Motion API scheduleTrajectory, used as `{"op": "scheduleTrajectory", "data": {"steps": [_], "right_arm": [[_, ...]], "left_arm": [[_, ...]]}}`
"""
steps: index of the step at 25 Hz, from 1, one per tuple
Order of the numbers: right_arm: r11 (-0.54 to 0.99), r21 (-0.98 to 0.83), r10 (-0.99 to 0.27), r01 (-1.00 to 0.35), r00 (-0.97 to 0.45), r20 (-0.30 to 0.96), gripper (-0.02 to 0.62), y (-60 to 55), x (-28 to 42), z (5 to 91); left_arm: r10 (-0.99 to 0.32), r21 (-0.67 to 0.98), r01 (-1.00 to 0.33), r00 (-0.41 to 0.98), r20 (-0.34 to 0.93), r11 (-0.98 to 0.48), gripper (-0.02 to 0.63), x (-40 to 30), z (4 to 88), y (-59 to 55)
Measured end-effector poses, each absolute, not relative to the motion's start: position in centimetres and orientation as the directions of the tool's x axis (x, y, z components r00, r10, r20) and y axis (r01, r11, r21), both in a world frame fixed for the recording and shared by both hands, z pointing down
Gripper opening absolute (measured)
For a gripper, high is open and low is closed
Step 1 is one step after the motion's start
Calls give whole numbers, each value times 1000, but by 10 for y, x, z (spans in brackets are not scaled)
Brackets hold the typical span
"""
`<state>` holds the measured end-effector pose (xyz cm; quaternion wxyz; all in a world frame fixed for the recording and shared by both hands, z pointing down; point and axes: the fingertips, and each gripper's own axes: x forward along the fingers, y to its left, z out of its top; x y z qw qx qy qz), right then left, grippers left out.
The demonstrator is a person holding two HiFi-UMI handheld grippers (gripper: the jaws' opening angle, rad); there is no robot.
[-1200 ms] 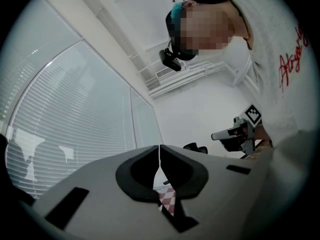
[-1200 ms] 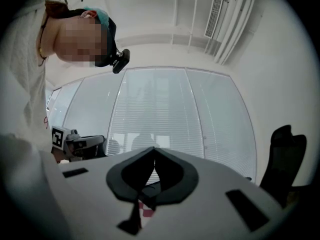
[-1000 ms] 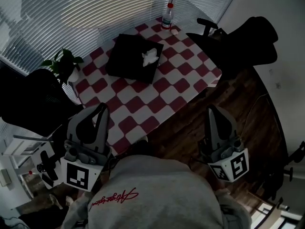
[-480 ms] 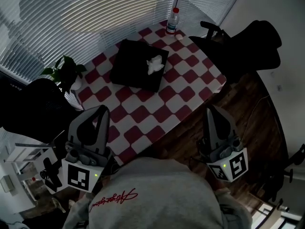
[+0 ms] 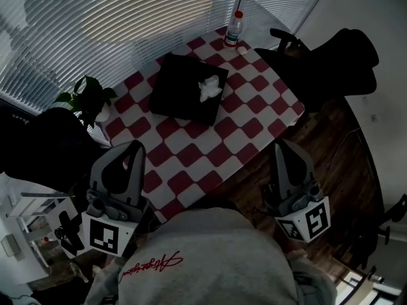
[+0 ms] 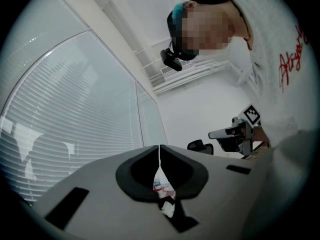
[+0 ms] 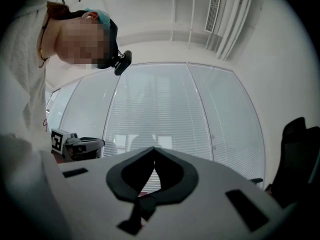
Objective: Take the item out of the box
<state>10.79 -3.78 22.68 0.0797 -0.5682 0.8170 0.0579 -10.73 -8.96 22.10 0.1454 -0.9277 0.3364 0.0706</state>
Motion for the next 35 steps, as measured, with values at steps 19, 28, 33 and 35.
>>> {"op": "scheduleTrajectory", "data": {"steps": [19,28,33,35], "right_arm": [[476,9,-860,-879,-468,-201,11,-66,128,217],[556,28,-811,-831,-550,-198,11,-86,126,217],[592,44,-786,-805,-589,-187,11,-98,124,220],[606,51,-775,-794,-604,-186,11,-102,122,220]], "left_arm": [[-693,-231,-733,680,-239,-639,20,-89,210,-89],[-755,-232,-790,611,-238,-567,20,-94,211,-87],[-783,-236,-815,576,-235,-529,20,-99,212,-86],[-792,-238,-823,564,-234,-516,20,-100,212,-86]]}}
